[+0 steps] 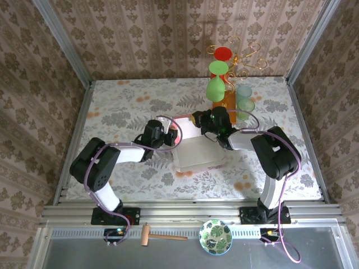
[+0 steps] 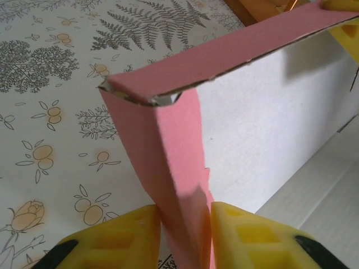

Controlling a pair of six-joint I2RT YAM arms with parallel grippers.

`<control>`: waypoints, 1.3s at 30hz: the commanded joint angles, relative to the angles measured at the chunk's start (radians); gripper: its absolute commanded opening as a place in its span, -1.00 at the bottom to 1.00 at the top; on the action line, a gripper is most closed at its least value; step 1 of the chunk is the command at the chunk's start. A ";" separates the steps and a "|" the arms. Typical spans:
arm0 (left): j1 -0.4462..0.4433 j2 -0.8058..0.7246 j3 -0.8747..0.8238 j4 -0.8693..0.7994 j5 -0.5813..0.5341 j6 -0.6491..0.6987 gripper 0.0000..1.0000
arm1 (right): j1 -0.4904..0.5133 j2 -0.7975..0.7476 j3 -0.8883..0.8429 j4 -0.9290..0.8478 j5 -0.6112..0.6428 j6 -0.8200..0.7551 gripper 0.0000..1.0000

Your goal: Fold the paper box

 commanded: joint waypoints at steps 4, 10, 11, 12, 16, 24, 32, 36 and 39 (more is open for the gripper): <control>-0.038 0.041 0.045 -0.162 -0.110 0.012 -0.55 | 0.037 0.017 0.014 0.007 -0.099 0.001 -1.00; -0.070 0.032 0.032 -0.181 -0.197 0.025 -0.58 | 0.040 0.011 -0.019 0.071 -0.084 0.007 -1.00; -0.074 0.029 0.024 -0.177 -0.211 0.025 -0.58 | 0.040 0.007 -0.029 0.087 -0.081 0.007 -1.00; -0.077 0.025 0.016 -0.174 -0.222 0.022 -0.56 | 0.040 0.004 -0.041 0.101 -0.079 0.007 -1.00; -0.091 0.006 -0.018 -0.134 -0.247 0.029 -0.48 | 0.040 -0.021 -0.100 0.171 -0.077 -0.009 -1.00; -0.124 -0.016 -0.070 -0.054 -0.268 0.048 -0.41 | 0.041 -0.050 -0.234 0.340 -0.071 -0.038 -1.00; -0.155 -0.040 -0.118 -0.004 -0.315 0.055 -0.31 | 0.040 -0.047 -0.286 0.412 -0.073 -0.039 -1.00; -0.167 -0.045 -0.141 0.017 -0.332 0.061 -0.29 | 0.040 -0.045 -0.303 0.440 -0.081 -0.042 -1.00; -0.171 -0.041 -0.154 0.038 -0.340 0.059 -0.31 | 0.040 -0.038 -0.321 0.471 -0.089 -0.050 -1.00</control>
